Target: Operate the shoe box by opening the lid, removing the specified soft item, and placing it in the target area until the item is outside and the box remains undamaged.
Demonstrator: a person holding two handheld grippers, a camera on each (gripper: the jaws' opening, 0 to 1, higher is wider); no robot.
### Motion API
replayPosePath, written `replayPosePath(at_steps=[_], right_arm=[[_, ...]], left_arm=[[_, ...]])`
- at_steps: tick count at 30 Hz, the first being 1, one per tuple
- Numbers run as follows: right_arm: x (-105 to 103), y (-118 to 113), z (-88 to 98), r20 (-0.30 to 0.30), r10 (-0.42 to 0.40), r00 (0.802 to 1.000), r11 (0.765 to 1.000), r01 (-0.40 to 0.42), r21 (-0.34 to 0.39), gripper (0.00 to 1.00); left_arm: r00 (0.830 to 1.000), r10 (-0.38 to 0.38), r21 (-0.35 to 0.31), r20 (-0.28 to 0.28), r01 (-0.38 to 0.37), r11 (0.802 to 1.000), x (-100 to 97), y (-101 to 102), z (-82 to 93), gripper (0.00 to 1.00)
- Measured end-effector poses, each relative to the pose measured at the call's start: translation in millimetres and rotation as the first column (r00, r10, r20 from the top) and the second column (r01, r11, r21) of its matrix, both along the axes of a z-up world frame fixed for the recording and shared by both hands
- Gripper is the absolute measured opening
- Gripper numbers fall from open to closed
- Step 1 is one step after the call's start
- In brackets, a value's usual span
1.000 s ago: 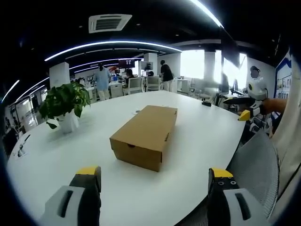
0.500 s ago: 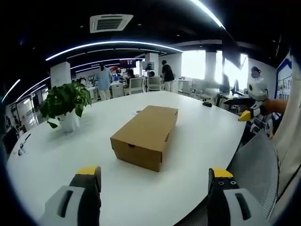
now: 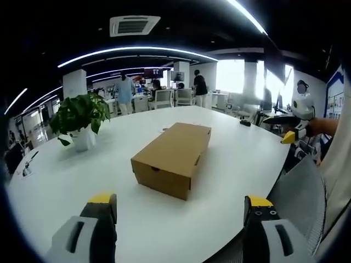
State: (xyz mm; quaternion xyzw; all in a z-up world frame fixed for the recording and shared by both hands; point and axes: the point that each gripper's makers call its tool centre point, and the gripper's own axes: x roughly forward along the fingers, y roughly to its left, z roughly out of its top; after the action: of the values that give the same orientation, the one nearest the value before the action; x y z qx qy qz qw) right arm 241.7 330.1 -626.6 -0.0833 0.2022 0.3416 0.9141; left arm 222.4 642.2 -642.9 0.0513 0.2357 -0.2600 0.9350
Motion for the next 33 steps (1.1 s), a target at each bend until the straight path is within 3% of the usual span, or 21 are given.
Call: replayPosePath(at_steps=[21,33], right_arm=[[25,-5,-4.5,-0.023,0.072,0.997,0.997,-0.073,-0.017,0.94],[47,-8,-6.5,-0.034,0.135,0.990,0.990,-0.136,-0.031,0.90]], left_arm=[[0.999,0.026,0.023,-0.025,-0.026,0.999,9.6,-19,-4.3,0.95],[0.998,-0.008,0.027,-0.057,0.009,1.000,24.9,-43,-11.4,0.91]])
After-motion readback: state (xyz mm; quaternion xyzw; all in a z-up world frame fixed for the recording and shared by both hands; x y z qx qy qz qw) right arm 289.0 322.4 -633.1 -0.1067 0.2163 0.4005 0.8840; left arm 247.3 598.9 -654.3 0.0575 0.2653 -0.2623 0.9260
